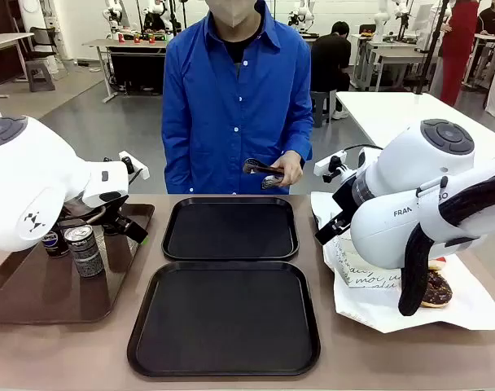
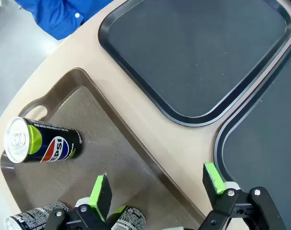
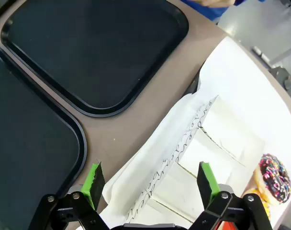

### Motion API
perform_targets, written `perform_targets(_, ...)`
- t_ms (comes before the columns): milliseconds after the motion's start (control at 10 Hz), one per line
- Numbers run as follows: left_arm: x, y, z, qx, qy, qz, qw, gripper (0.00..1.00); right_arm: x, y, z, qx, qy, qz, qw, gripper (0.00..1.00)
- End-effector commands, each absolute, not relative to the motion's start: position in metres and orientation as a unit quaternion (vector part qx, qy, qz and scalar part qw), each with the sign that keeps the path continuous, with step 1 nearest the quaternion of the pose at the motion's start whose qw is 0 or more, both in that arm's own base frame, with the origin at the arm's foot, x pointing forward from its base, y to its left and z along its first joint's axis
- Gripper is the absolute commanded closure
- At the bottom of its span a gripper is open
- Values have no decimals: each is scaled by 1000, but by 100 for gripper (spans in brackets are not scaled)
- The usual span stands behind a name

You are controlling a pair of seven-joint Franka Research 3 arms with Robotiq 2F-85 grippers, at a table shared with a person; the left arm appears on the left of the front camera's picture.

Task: Set up donuts and drinks on trays.
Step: Pick up one Pepsi coke and place it on the Flat Tray.

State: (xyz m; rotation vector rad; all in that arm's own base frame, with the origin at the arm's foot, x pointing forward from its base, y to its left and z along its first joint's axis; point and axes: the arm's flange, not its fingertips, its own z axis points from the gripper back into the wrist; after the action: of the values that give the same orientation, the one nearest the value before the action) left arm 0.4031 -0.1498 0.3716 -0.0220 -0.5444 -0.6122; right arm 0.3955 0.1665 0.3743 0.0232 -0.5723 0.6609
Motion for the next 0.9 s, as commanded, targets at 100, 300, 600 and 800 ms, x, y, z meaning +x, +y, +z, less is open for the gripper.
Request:
perform_targets(100,403,-150,372,-11,-265,-298,917,0,396,167,374,11,-277,320,906,0)
perform_targets(300,403,-150,372,-11,-265,-298,917,0,396,167,374,11,-277,320,906,0)
perform_targets(600,403,-150,372,-11,-265,-298,917,0,396,167,374,11,-277,320,906,0)
perform_targets(800,403,-150,372,-11,-265,-298,917,0,396,167,374,11,-277,320,906,0)
